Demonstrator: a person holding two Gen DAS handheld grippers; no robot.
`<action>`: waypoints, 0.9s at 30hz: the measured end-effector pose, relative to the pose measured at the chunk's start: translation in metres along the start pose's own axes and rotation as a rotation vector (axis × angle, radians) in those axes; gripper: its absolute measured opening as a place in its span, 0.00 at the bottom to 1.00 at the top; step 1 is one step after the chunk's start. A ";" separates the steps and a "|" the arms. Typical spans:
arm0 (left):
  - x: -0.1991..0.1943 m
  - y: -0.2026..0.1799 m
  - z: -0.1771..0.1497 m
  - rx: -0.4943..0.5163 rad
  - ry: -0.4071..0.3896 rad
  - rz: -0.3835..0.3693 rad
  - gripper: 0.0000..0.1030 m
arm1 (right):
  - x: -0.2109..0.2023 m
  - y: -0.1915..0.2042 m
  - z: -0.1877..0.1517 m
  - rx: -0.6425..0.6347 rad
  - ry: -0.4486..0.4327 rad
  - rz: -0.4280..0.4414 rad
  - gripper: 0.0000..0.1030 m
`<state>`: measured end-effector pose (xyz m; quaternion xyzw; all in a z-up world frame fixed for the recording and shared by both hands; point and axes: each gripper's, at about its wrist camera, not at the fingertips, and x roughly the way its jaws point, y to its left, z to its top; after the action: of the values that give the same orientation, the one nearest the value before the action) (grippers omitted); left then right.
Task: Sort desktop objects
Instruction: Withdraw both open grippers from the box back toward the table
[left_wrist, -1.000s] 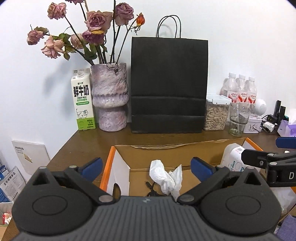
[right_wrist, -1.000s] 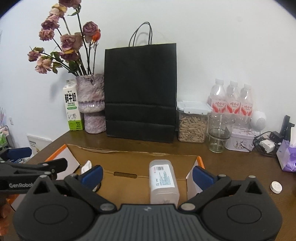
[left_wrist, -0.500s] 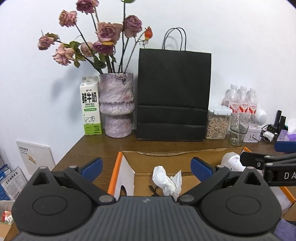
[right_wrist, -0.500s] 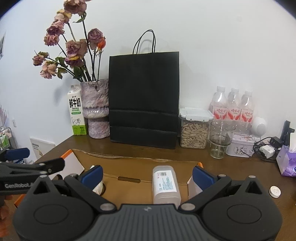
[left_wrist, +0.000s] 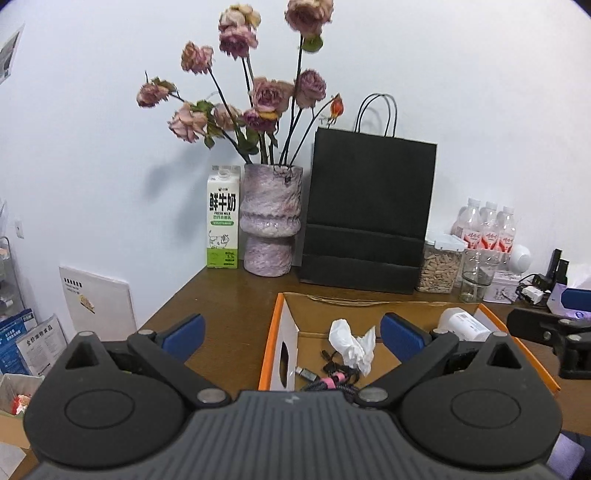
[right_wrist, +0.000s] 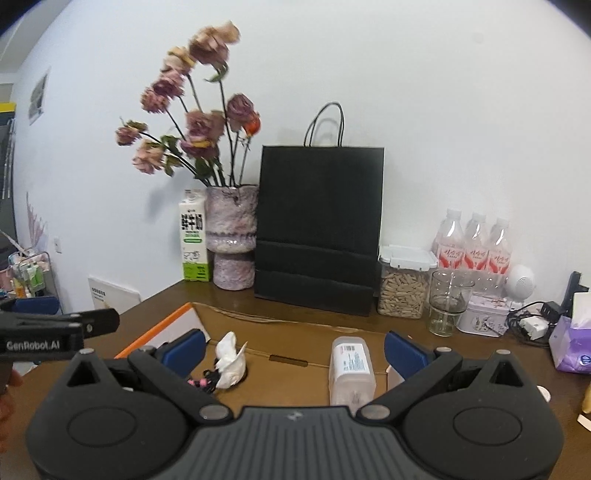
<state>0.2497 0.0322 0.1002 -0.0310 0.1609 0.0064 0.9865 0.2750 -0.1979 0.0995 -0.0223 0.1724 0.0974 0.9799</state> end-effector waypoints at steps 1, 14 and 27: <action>-0.006 -0.001 -0.002 0.003 -0.007 0.002 1.00 | -0.008 0.002 -0.002 -0.006 -0.007 0.006 1.00; -0.065 -0.020 -0.053 0.052 0.000 -0.035 1.00 | -0.090 -0.002 -0.053 -0.049 0.008 0.026 1.00; -0.090 -0.022 -0.090 0.045 0.084 -0.027 1.00 | -0.124 -0.003 -0.111 -0.033 0.088 -0.021 1.00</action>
<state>0.1365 0.0043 0.0444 -0.0111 0.2018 -0.0119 0.9793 0.1246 -0.2319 0.0378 -0.0445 0.2133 0.0888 0.9719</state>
